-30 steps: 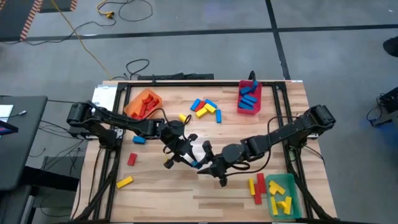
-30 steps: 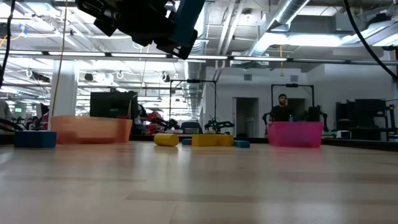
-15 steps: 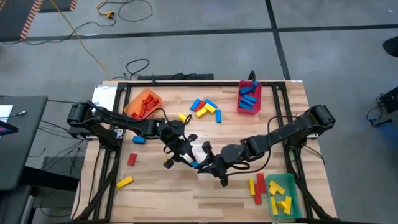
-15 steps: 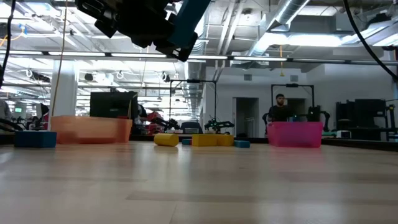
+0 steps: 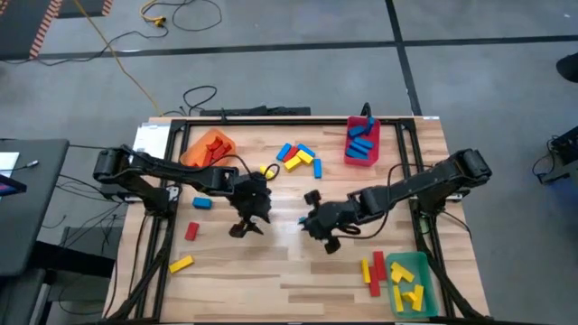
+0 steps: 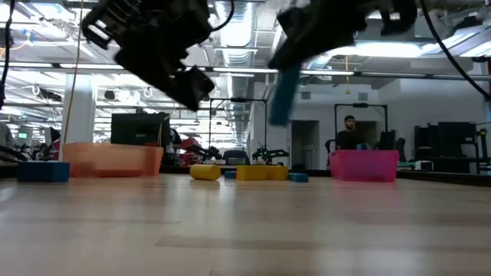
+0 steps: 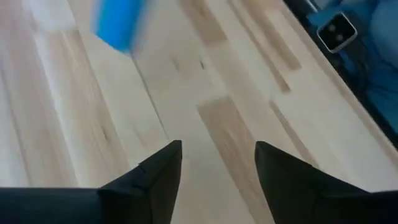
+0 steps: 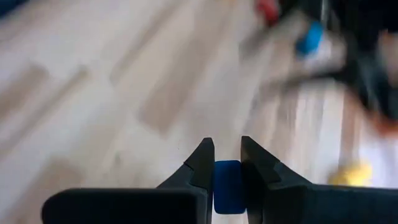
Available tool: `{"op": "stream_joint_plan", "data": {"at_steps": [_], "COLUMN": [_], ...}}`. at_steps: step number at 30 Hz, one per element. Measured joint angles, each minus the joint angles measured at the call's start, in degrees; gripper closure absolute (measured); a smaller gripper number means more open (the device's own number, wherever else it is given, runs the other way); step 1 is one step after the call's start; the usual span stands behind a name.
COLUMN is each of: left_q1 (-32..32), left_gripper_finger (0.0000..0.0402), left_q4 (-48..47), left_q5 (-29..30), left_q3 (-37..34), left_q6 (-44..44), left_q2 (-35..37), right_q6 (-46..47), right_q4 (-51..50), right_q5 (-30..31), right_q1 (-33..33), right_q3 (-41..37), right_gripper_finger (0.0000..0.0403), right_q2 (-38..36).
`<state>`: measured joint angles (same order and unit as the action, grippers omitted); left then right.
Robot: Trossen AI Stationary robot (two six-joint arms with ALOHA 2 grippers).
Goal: Sort blocks
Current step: Put the blue block into the red bin
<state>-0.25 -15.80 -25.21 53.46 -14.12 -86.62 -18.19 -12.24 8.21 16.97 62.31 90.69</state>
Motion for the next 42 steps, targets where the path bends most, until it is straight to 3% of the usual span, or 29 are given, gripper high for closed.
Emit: {"op": "stream_joint_plan", "data": {"at_steps": [7, 19, 30, 35, 42], "left_q1": [-5.07, -22.86, -35.35, -41.74, -48.95], "left_gripper_finger": [0.0194, 0.0194, 0.0194, 0.0194, 0.0194], "left_q4": [-18.44, -28.03, -32.98, -34.59, -35.26], "left_q5": [2.03, 20.67, 22.72, 26.69, 27.06], "left_q3": [0.01, -0.18, -3.04, -3.15, -3.15], "left_q6": [7.2, 30.76, 60.09, 71.27, 84.65], "left_q2": [5.26, 11.99, 11.58, 11.58, 11.58], "right_q6": [2.31, -2.39, -7.48, -9.14, -7.93], "right_q4": [-12.57, -24.34, -28.91, -28.38, -27.71], "right_q5": [0.77, 0.96, 0.91, 0.38, -0.78], "right_q1": [-4.49, -18.57, -31.54, -37.74, -47.14], "right_q3": [0.08, 0.06, 0.05, -1.22, -3.4], "right_gripper_finger": [0.0341, 0.0342, 0.0342, 0.0342, 0.0342], "right_q2": [-5.43, -14.67, -15.36, -15.39, -15.38]}}
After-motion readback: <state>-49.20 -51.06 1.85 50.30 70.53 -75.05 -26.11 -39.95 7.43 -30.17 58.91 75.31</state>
